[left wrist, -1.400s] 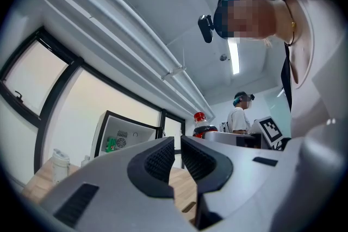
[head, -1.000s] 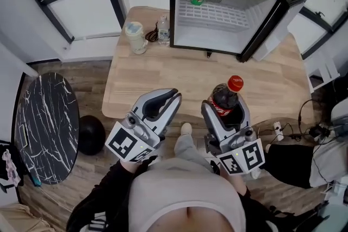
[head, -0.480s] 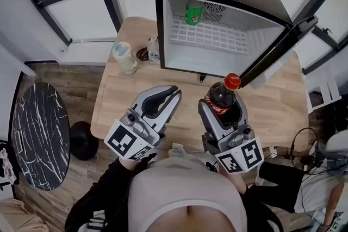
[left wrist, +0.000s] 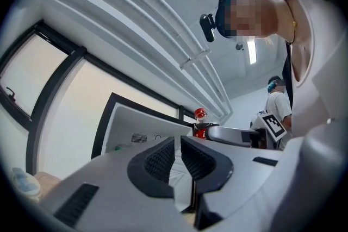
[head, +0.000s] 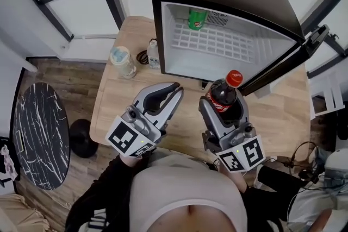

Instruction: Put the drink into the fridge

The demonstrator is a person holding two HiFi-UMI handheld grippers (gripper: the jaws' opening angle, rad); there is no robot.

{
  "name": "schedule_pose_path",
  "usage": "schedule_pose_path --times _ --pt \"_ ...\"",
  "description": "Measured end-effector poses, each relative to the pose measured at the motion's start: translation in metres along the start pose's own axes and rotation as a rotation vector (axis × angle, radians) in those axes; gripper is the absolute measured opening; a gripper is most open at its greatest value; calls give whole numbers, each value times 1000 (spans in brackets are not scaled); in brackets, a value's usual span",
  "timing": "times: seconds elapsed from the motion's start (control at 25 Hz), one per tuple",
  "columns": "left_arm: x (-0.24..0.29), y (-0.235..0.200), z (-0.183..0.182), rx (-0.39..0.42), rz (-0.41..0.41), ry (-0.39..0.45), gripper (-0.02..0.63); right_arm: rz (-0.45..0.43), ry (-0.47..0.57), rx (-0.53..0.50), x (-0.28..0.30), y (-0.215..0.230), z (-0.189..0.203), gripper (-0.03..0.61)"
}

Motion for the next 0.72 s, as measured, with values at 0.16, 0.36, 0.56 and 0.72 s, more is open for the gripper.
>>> schedule_pose_path --times 0.16,0.36,0.56,0.72 --pt "3 -12 0 -12 12 -6 41 18 -6 6 10 1 6 330" --pt "4 -31 4 -26 11 -17 41 17 -5 2 27 1 13 330" --pt "-1 -45 10 -31 -11 -34 41 8 -15 -8 43 5 23 330" --pt "-5 -55 13 -30 -31 -48 41 10 -26 -20 58 15 30 330"
Point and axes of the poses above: the fingertips, and each gripper's own axes: x forward along the fingers, y to its right, z out of its underside, the point moved 8 cm from there along -x, backward along the fingers, and after that the axes turned 11 degrees about y, right-handed, at the moved point
